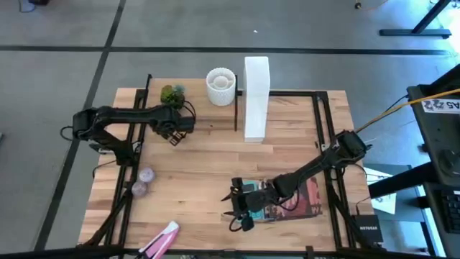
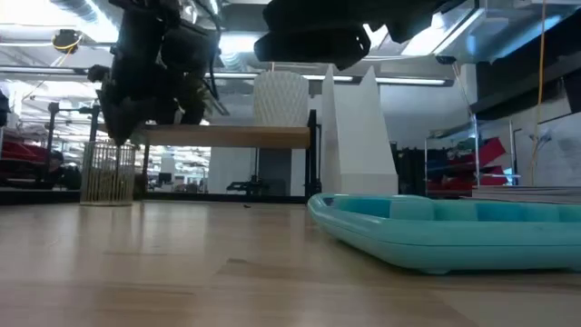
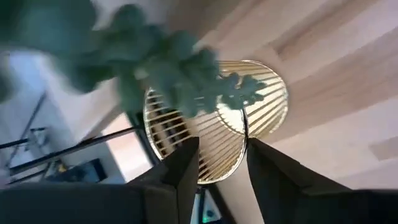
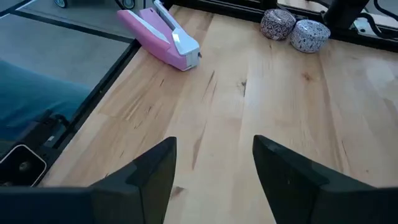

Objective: Stock shelves
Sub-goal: Put the pink stapler under the shelf

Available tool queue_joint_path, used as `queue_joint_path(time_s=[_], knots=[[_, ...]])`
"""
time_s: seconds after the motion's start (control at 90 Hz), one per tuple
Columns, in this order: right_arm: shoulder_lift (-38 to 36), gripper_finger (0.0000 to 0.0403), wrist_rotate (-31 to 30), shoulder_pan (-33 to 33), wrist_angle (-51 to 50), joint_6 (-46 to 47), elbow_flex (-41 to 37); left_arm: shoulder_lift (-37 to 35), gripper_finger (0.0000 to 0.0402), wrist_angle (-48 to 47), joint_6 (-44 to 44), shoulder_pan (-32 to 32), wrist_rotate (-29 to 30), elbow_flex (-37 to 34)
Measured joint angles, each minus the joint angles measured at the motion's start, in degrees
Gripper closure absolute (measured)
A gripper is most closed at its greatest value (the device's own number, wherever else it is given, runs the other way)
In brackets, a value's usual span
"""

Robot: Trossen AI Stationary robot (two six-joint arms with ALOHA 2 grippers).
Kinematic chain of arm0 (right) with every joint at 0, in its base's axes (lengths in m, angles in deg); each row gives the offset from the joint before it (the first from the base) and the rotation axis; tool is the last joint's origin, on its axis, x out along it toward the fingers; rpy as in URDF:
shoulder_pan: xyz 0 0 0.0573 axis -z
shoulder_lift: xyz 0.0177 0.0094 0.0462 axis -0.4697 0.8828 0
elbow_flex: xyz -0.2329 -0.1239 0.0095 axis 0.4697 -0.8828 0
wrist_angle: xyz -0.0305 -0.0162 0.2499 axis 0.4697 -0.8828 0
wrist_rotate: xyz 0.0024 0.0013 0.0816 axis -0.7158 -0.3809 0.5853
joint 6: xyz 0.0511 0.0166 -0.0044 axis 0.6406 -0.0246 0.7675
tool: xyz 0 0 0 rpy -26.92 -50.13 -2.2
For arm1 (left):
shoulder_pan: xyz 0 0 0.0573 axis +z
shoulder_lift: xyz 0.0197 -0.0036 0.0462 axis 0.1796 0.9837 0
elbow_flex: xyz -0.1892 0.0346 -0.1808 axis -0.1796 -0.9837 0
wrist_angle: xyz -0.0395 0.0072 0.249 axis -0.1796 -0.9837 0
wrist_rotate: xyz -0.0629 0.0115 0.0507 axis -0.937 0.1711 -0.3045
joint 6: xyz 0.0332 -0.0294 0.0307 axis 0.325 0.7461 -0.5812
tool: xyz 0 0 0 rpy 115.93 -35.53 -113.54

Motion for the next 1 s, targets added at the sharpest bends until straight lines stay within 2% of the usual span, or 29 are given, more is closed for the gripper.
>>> queue_joint_path(time_s=[0.278,0.456,0.678,0.822,1.0], knots=[[0.00,0.0205,-0.02,0.02,0.05,0.02,0.00,0.00,0.0284,-1.83,4.21,-3.83,1.56,0.02],[0.00,0.0205,-0.02,0.04,0.12,0.02,0.00,0.00,0.0284,-7.18,10.28,-9.06,0.24,1.69],[0.00,0.0205,-0.04,0.04,0.53,0.02,-0.02,0.02,0.0284,-8.71,17.76,-20.29,-4.46,8.57],[0.00,0.0205,0.10,0.04,2.87,-0.07,0.00,0.02,0.0284,-7.22,24.80,-30.25,-7.74,13.48],[0.00,0.0205,0.66,0.04,4.85,-1.11,0.00,0.01,0.0284,2.16,34.82,-43.54,-17.00,15.06]])
